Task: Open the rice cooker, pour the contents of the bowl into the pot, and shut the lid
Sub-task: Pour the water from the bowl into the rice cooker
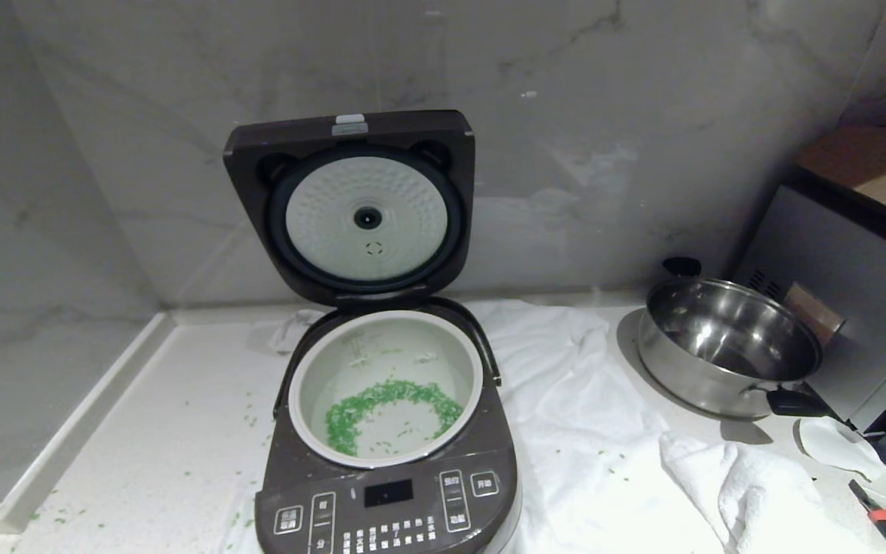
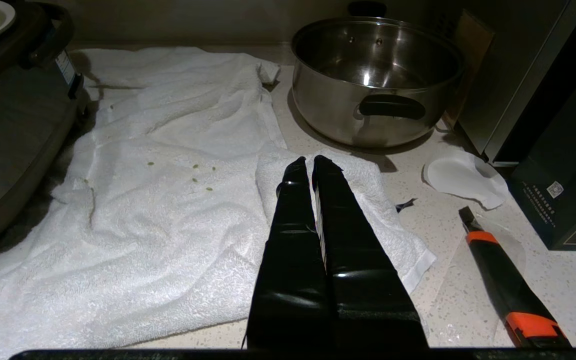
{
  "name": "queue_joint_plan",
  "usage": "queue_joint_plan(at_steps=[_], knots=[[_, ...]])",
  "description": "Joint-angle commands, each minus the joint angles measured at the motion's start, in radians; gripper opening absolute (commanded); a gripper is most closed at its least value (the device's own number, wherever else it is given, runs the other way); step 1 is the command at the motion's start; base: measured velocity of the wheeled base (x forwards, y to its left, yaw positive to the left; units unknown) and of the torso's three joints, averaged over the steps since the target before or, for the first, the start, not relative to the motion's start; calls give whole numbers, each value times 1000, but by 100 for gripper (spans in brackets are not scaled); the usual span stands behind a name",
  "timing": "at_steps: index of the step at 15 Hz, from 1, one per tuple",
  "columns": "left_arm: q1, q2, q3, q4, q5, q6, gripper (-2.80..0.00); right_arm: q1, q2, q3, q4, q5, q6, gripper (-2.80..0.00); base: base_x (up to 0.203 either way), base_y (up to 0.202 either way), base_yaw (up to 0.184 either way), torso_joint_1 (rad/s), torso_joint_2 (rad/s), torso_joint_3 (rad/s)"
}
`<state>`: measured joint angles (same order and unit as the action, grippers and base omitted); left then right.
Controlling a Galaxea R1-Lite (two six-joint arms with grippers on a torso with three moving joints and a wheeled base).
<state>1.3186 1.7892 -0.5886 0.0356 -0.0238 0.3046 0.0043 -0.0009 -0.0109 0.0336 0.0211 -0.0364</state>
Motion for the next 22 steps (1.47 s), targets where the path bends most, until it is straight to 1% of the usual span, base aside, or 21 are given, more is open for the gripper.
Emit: queue_joint_plan(at_steps=[1,3,5,9,12,13,14,16,18,19,22], knots=[[-50,64,15,-85,4,-49,0,0,-1,0,0,0,0,-280,0,0,0,0,0,0],[-59,111,5,-135,35,-86,0,0,-1,0,0,0,0,-280,0,0,0,0,0,0],[-55,147,1,-192,65,-91,0,0,-1,0,0,0,0,-280,0,0,0,0,0,0],[-56,176,-2,-195,65,-93,0,0,0,0,0,0,0,-280,0,0,0,0,0,0],[-57,230,-13,-196,66,-94,0,0,-1,0,0,0,0,-280,0,0,0,0,0,0],[-58,251,-21,-198,67,-95,-13,0,-1,0,0,0,0,-280,0,0,0,0,0,0],[-58,264,-26,-215,67,-96,-280,0,-1,0,0,0,0,-280,0,0,0,0,0,0],[-63,306,-26,-281,73,-115,-280,0,-1,0,0,0,0,-280,0,0,0,0,0,0],[-88,336,-11,-349,117,-139,-280,0,-1,0,0,0,0,-280,0,0,0,0,0,0],[-92,339,4,-371,122,-140,-280,0,-1,0,0,2,0,-280,0,0,0,0,0,0],[-113,348,12,-388,123,-153,-280,0,-1,0,0,0,0,-280,0,0,0,0,0,0]])
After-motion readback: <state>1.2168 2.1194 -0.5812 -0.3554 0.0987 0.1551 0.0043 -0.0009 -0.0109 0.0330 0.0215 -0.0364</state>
